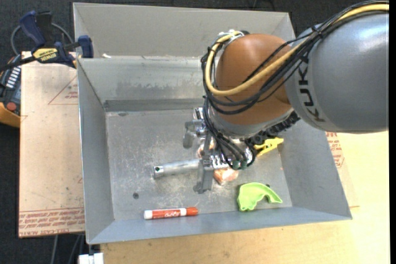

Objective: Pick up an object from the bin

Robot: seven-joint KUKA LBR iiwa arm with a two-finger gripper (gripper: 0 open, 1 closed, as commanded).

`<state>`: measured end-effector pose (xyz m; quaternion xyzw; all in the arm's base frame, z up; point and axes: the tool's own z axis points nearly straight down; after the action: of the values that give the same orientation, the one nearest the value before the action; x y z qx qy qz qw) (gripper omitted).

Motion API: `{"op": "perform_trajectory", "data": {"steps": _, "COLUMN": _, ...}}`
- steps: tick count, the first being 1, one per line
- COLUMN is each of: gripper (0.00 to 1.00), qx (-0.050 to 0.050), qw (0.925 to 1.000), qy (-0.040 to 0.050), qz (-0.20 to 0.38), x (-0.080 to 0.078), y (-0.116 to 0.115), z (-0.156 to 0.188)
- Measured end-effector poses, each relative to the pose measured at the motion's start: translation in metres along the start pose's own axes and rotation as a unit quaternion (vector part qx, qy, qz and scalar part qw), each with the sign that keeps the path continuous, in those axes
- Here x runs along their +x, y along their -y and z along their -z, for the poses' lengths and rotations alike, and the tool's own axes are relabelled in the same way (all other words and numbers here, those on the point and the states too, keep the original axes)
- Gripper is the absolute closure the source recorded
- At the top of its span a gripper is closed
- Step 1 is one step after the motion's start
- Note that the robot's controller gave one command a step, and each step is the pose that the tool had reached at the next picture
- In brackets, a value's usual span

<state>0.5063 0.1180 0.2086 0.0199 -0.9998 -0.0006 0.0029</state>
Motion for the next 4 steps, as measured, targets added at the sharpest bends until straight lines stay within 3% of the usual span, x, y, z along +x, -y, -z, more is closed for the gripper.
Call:
{"op": "perform_trajectory", "data": {"steps": 1, "gripper": 0.00, "qx": -0.001, "qw": 0.9999, "qy": 0.0062, "qz": -0.015, "x": 0.000, "y": 0.012, "z": -0.052}}
{"op": "perform_trajectory", "data": {"steps": 2, "gripper": 0.00, "qx": 0.000, "qw": 1.0000, "qy": 0.0010, "qz": 0.000, "x": 0.004, "y": 0.015, "z": -0.061}}
{"op": "perform_trajectory", "data": {"steps": 3, "gripper": 0.00, "qx": -0.002, "qw": 0.9979, "qy": 0.0113, "qz": 0.064, "x": 0.001, "y": 0.075, "z": -0.139}}
{"op": "perform_trajectory", "data": {"steps": 4, "gripper": 1.00, "qx": -0.002, "qw": 0.9997, "qy": 0.0065, "qz": 0.024, "x": -0.020, "y": 0.028, "z": -0.135}}
